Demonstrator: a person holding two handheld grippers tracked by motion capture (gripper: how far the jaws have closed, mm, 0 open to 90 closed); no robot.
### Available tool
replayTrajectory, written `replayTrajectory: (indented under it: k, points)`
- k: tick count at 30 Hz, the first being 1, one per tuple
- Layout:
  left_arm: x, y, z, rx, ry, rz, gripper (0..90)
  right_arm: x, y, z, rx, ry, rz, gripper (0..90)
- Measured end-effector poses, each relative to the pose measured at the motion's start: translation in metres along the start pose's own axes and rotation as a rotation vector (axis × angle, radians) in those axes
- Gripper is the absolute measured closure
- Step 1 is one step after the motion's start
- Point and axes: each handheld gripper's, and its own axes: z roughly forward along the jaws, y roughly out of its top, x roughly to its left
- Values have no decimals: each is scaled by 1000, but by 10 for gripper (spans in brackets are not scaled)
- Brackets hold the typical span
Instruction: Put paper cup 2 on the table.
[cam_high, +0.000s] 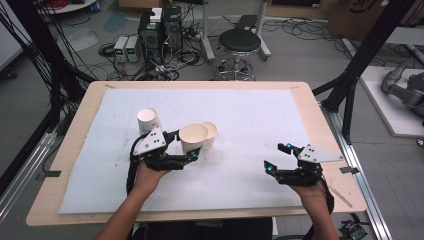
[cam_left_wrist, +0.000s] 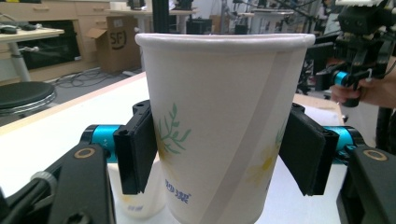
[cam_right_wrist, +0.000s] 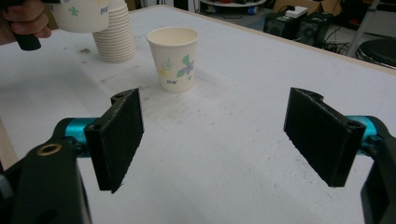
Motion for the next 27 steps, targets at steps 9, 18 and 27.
replayTrajectory:
  k: [9,18,27]
  points:
    - [-9,1,39,0,-33,1,330,-5,-6,-5,6,-21,13,203]
    - [-19,-2,85,8,-65,-2,329,-12,-10,-14,-3,-46,29,203]
    - [-23,-11,125,59,-52,-4,329,-13,-12,-17,-5,-61,36,203]
